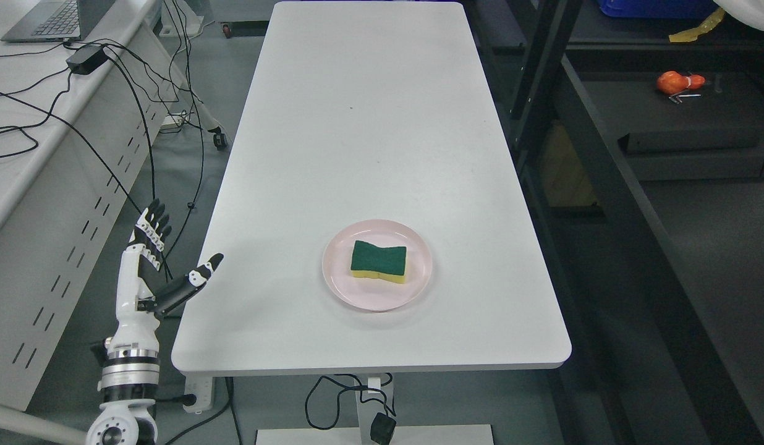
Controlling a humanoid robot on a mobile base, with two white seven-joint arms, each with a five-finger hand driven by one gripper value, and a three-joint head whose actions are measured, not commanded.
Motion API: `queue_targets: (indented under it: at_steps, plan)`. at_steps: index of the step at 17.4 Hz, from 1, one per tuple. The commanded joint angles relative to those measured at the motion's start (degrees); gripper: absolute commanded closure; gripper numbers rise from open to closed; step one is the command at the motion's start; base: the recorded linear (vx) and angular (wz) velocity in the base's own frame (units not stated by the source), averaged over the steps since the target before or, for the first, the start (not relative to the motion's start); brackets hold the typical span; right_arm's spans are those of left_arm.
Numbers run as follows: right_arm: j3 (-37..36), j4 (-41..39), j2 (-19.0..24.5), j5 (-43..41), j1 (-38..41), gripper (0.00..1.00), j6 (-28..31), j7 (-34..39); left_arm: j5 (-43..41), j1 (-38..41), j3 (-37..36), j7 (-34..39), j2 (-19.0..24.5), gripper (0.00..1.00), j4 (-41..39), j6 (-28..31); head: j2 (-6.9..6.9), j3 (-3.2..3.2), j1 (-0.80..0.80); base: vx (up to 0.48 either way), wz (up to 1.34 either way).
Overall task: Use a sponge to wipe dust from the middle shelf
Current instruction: 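Raise the left hand from its rest pose toward the table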
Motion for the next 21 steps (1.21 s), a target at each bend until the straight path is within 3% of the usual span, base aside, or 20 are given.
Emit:
queue_targets:
  at_steps: [1,4,7,10,13,21]
  plan:
    - [0.0,-1.0,-1.0,0.0,0.0,0.00,0.0,0.0,-1.2,-0.2,-0.9,0.2,1.0,0.01,0.0,0.1,0.00,0.00,0.00,0.000,0.01]
    - [0.1,-1.0,-1.0,0.0,0.0,0.00,0.0,0.0,-1.2,-0.3,-0.9,-0.3,1.0,0.01,0.0,-0.8,0.00,0.00,0.00,0.000,0.00]
    - [0.0,-1.0,-1.0,0.0,0.0,0.00,0.0,0.0,-3.9,-2.9,-1.4,-0.7,9.3,0.02,1.1,-1.8,0.00,0.00,0.00,0.000,0.00]
    - [0.0,-1.0,-1.0,0.0,0.0,0.00,0.0,0.0,-18.4,-9.3,-3.7,-0.9,16.9,0.02,9.0,-4.5,0.00,0.00,0.00,0.000,0.00]
    - [0.0,-1.0,-1.0,0.0,0.0,0.00,0.0,0.0,-33.5,-18.0,-9.2,-1.0,21.5,0.02,14.5,-12.2,0.00,0.00,0.00,0.000,0.00]
    - [0.0,-1.0,-1.0,0.0,-0.1,0.00,0.0,0.0,-64.6,-31.5,-32.3,-8.9,24.3,0.02,15.1,-23.8,0.00,0.00,0.00,0.000,0.00]
